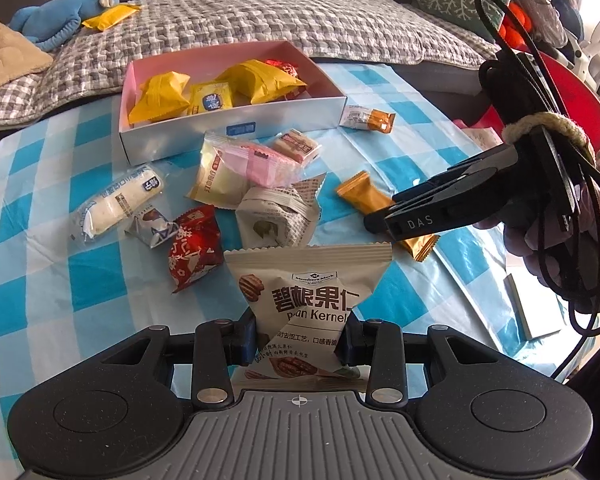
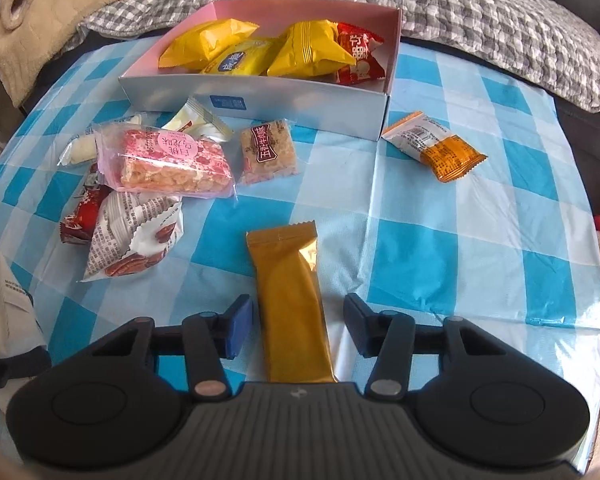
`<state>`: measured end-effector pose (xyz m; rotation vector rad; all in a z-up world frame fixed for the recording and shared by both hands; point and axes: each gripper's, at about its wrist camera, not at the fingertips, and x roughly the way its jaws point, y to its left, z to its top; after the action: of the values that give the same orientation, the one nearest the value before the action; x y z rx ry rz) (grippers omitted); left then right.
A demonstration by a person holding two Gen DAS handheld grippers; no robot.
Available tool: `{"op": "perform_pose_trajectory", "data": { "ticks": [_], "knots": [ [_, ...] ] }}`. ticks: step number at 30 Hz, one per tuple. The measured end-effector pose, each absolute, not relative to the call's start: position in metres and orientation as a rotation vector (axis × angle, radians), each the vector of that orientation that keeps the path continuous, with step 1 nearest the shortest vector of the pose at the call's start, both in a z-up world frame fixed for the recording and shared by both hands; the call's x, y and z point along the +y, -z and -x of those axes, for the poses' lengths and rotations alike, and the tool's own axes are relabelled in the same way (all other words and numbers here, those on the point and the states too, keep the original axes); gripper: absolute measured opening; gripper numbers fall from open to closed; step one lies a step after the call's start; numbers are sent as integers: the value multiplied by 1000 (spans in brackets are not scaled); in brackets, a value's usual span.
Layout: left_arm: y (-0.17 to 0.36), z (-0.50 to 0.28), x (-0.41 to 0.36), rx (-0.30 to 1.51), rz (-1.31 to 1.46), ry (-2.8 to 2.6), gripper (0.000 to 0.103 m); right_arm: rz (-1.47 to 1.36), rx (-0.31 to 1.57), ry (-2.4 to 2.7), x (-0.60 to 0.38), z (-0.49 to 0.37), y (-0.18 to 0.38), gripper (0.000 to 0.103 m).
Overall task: Organize snacks
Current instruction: 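Carry the nut bag and golden bar into the pink box and open both tools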
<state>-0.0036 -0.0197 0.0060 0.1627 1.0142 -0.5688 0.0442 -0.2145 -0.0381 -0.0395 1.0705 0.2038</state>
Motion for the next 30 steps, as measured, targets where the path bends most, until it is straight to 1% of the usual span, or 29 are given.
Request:
{"op": "perform_pose_trajectory", "data": {
  "ticks": [1, 6, 15, 24, 30],
  "knots": [
    [-6, 3, -20, 1014, -162, 567, 36, 58, 1065, -201, -213, -43, 38, 28],
    [-10, 2, -19, 1001, -154, 564, 36, 57, 1056, -204, -211, -41, 34, 28],
    [-31, -8, -13, 940, -112, 530, 36, -13, 959, -212, -218, -39, 0, 28],
    [-61, -32, -19, 874, -107, 502, 36, -121, 900, -246, -218, -57, -27, 28],
    [-71, -61, -30, 856, -147, 500, 36, -213, 875, -242, -226, -77, -37, 28]
  ]
}}
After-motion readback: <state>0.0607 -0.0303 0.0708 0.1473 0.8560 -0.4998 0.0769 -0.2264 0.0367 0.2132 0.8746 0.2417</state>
